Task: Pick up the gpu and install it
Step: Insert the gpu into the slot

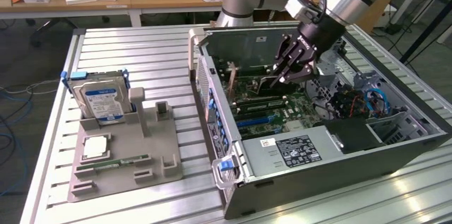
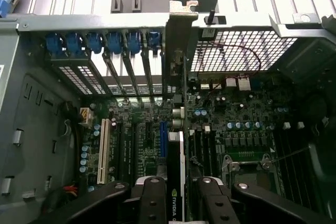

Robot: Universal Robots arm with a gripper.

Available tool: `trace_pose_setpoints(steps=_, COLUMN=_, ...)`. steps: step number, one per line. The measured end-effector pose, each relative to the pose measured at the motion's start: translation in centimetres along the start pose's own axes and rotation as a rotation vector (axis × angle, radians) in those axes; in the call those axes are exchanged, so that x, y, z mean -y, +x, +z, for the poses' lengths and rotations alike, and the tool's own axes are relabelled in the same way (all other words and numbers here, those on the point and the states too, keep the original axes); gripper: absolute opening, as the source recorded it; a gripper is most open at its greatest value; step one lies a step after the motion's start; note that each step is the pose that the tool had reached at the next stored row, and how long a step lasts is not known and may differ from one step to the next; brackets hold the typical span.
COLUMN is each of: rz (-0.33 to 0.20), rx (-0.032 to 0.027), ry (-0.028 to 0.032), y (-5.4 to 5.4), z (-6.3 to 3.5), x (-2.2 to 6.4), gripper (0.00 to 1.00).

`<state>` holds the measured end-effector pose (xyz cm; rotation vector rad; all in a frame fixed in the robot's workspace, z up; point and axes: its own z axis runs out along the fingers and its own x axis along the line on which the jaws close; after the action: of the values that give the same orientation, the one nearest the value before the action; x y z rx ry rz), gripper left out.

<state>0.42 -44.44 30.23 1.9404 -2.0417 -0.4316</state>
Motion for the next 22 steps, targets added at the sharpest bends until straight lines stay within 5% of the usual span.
trace_pose_setpoints(steps=8, rz=0.000, rx=0.0004, ry=-0.0001, y=2.8, z=1.27, x=0.71, gripper=0.26)
trace_pose_setpoints(steps=12, rz=0.000, rx=0.0005, ry=-0.0001, y=2.9, z=1.52, x=0.79, gripper=0.26)
trace_pose_setpoints(steps=15, rz=-0.003, rx=0.0059, ry=-0.0002, y=2.8, z=1.92, x=0.97, gripper=0.26)
trace_pose_setpoints(steps=17, rz=-0.006, rx=0.0137, ry=-0.0006, y=2.7, z=2.16, x=1.07, gripper=0.26)
trace_pose_setpoints(steps=21, rz=-0.024, rx=0.0534, ry=-0.0028, y=2.7, z=2.35, x=1.16, gripper=0.26)
trace_pose_setpoints(steps=22, rz=-0.025, rx=0.0552, ry=-0.0029, y=2.7, z=2.35, x=1.15, gripper=0.26)
